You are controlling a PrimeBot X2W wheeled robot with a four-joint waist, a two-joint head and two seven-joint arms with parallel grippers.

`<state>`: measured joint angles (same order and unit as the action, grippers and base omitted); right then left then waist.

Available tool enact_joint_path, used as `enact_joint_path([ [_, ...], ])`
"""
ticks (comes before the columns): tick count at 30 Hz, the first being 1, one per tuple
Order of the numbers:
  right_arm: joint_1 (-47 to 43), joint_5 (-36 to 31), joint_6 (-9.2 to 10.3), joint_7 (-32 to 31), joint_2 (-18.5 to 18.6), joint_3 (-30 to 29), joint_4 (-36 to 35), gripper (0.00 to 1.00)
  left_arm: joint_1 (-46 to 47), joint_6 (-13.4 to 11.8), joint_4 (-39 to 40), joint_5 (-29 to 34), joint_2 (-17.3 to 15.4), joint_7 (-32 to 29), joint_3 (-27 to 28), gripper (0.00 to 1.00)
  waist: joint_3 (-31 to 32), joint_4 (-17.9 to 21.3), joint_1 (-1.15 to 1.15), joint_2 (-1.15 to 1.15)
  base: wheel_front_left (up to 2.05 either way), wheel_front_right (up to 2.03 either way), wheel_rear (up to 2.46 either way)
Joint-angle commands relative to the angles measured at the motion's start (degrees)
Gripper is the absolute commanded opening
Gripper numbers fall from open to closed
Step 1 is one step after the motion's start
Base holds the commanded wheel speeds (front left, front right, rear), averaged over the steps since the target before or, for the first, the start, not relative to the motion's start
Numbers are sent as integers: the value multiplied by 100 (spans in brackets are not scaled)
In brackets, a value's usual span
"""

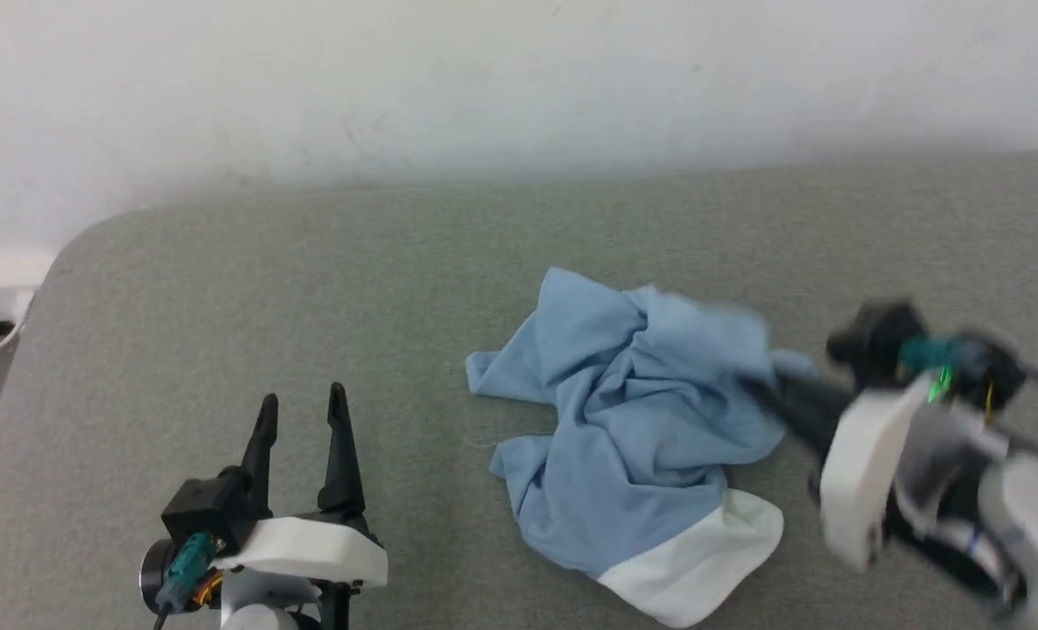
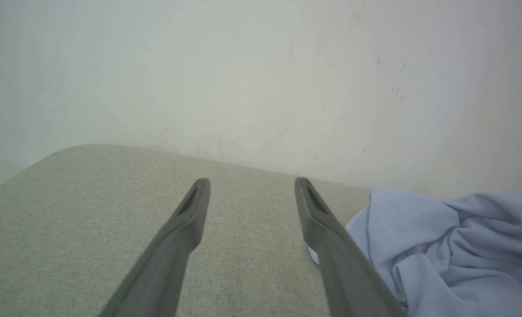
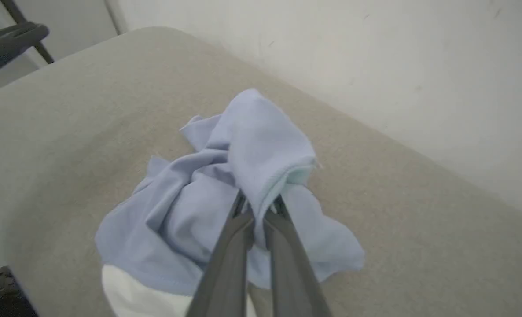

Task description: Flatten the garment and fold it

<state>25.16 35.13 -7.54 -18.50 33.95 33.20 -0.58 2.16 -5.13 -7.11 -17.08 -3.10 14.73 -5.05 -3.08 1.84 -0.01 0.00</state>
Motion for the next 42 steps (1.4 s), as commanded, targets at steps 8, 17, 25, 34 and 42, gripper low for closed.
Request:
enact_joint_path([
  [8, -2956, 141, 5, -1456, -337, -909, -950, 0, -65, -30, 63, -21, -66, -3, -13, 100, 84, 279, 1, 0, 0, 0, 0],
  [17, -4124, -464, 5, -787, -1530, -2553, -1038, 100, -61, -58, 56, -28, -117, -60, -55, 100, 78, 210, 1, 0, 0, 0, 0],
  [25, -3772, -449, 5, -6, -1920, -3202, -1260, 100, -13, -79, 65, -45, -118, -68, -111, 100, 29, 87, 1, 0, 0, 0, 0],
  [34, -2766, -288, 5, -741, -1374, -2058, -864, 100, 83, -103, 24, -76, -101, -49, -186, 100, -80, -126, 1, 0, 0, 0, 0],
  [42, -1842, -195, 5, -1192, -1078, -1284, -170, 100, 152, -118, -34, -106, -75, -16, -248, 100, -183, -217, 1, 0, 0, 0, 0],
])
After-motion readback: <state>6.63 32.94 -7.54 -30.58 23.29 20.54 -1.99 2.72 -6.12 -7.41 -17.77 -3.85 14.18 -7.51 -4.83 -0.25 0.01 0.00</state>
